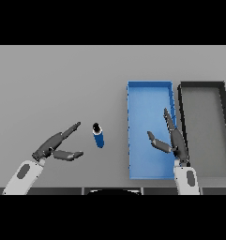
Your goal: Pick up the blue pipe and place it into the blue bin.
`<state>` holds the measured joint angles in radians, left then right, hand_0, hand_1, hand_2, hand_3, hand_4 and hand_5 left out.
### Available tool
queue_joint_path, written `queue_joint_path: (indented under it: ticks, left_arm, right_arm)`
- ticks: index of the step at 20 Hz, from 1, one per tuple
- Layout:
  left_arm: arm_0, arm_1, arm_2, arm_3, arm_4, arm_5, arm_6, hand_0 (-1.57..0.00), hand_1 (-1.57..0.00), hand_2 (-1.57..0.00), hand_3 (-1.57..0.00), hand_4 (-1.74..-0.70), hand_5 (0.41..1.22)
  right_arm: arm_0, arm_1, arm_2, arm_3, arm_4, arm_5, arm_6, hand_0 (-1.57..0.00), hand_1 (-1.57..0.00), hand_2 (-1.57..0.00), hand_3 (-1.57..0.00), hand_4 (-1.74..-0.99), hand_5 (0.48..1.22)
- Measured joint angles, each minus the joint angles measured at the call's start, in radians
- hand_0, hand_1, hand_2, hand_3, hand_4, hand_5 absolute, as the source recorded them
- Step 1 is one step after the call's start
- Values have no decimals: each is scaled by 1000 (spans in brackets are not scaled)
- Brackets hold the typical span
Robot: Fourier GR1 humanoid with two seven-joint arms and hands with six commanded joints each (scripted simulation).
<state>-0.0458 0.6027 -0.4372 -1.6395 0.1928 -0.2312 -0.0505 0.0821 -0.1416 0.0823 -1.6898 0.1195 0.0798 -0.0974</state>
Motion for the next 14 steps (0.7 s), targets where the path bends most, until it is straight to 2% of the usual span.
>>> queue_joint_path:
  ticks: [4,6,7,12,13,14]
  left_arm:
    - [-19,-61,-50,7,-25,-5,10,1,1,1,1,-1117,446]
    - [-45,-101,-67,60,-48,-6,10,1,1,1,1,-1118,446]
    - [-53,-121,-76,62,-55,0,6,1,1,1,1,-1117,446]
    - [-122,-229,-106,158,-63,-5,53,1,1,1,1,-1107,444]
    - [-136,-244,-111,185,-82,2,43,1,1,1,1,-1095,441]
    - [-145,-263,-120,205,-108,17,30,1,1,1,1,-1081,442]
  right_arm:
    - [8,13,7,4,0,1,-3,1,1,1,1,-1270,617]
    - [2,15,5,9,-4,2,10,1,1,1,1,-1271,616]
    - [20,15,7,-6,-6,5,-5,1,1,1,1,-1275,615]
    - [15,16,-3,-6,-15,2,13,1,1,1,1,-1274,603]
    - [26,13,-5,-16,-22,6,-1,1,1,1,1,-1266,598]
    - [20,11,-5,-15,-12,-2,9,1,1,1,1,-1265,597]
